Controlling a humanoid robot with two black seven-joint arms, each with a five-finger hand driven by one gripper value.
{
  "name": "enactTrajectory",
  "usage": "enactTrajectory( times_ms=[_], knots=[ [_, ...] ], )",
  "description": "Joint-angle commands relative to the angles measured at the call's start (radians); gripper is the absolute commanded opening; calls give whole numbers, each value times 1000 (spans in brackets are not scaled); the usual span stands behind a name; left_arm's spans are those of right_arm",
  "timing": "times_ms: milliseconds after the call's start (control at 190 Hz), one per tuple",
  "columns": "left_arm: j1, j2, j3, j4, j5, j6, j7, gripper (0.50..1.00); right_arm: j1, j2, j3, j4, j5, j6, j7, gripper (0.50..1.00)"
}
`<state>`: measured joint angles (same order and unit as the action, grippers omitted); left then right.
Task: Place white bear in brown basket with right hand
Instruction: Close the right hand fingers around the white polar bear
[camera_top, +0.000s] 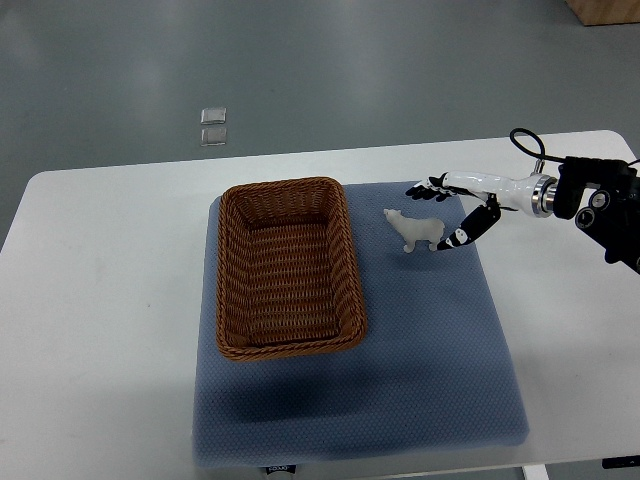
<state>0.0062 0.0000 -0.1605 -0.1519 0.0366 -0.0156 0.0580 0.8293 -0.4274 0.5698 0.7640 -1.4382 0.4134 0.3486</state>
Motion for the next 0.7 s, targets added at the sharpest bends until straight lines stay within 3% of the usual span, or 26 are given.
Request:
enactTrajectory(
  times_ms=[0, 337, 696],
  knots=[
    [0, 0, -1, 0, 0, 0, 0, 1000, 2, 1, -13, 0, -1, -4, 0, 866],
    [0, 0, -1, 0, 0, 0, 0, 1000, 2, 16, -16, 6, -1, -27, -53, 868],
    [0, 0, -1, 0, 0, 0, 0, 1000, 21, 19, -64, 6, -21, -38, -62, 862]
  ],
)
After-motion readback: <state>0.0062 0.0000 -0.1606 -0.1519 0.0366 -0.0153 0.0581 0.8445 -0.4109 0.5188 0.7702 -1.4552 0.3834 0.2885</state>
